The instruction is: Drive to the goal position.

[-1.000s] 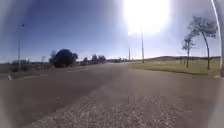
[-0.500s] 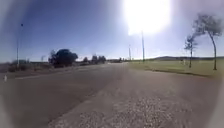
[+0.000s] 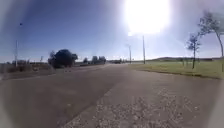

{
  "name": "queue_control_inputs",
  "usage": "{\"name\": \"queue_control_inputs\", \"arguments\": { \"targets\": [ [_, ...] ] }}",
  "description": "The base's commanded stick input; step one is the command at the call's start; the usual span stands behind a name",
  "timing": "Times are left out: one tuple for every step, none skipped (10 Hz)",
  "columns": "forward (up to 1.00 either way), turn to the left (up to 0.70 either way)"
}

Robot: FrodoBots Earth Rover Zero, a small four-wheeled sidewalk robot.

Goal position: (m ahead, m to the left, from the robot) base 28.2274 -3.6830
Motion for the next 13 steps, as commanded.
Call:
{"name": "queue_control_inputs", "arguments": {
  "targets": [
    [1.0,0.0],
    [1.0,-0.08],
    [1.0,-0.27],
    [1.0,-0.34],
    [1.0,-0.14],
    [1.0,0.0],
    [1.0,0.0],
    [1.0,0.0],
    [1.0,0.0],
    [1.0,0.0],
    [1.0,0.0],
    [1.0,0.0],
    [1.0,0.0]
  ]
}}
